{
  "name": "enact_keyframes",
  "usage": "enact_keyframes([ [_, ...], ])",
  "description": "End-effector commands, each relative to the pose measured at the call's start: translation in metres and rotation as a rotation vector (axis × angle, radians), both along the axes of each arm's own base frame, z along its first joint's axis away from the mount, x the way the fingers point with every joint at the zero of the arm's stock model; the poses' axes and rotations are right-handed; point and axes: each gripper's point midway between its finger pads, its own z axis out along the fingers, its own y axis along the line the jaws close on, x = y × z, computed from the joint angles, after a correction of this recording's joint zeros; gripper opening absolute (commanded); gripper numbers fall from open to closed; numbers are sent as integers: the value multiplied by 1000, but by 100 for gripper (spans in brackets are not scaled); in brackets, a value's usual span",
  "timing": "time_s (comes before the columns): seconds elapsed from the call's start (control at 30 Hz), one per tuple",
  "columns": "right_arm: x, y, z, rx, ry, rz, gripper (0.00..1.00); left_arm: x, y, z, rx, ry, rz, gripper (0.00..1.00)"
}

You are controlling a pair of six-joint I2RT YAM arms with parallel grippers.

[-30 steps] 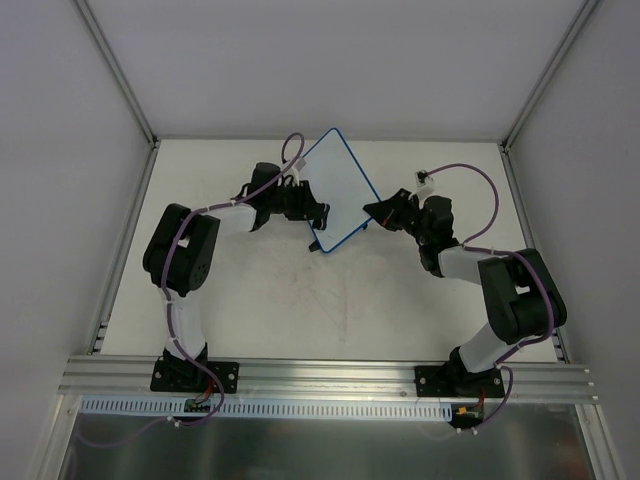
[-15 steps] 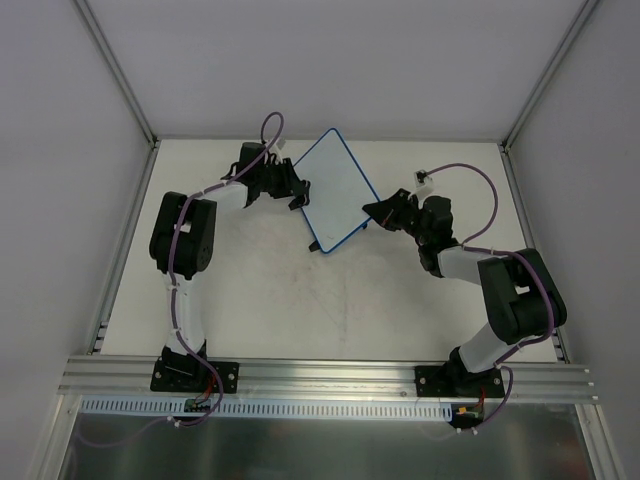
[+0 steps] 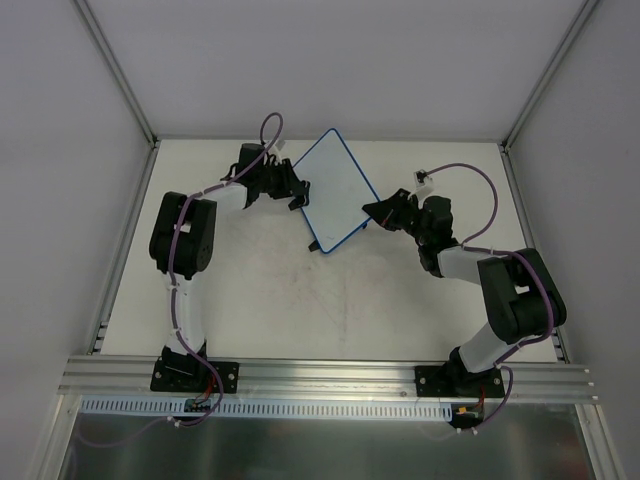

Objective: Erase the whiteboard

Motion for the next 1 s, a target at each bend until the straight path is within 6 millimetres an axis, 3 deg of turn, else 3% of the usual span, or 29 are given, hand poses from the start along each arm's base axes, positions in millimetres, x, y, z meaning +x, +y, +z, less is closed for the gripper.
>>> enact_keyframes([
  [0.0, -10, 24, 23, 2, -118, 139, 0, -25, -30, 30, 15, -127, -127, 2],
  [0.1, -10, 23, 22, 0, -117, 135, 0, -46, -52, 52, -22, -166, -242, 2],
  [0.2, -10, 23, 21, -1, -115, 138, 0, -66, -70, 61, -43, -171, -324, 3],
  [0.5, -10, 24, 22, 1, -117, 141, 0, -113, -121, 49, 55, -233, -524, 3],
  [0.67, -10, 24, 23, 2, -118, 141, 0, -92, -104, 48, 83, -198, -412, 3],
  [0.8, -10, 24, 23, 4, -117, 141, 0, -70, -72, 38, 73, -130, -303, 2],
  [0.9, -10, 24, 22, 2, -116, 141, 0, -76, -64, 26, 107, -111, -268, 1],
  [0.97, -10, 24, 22, 3, -115, 141, 0, -90, -61, 11, 99, -67, -254, 1],
])
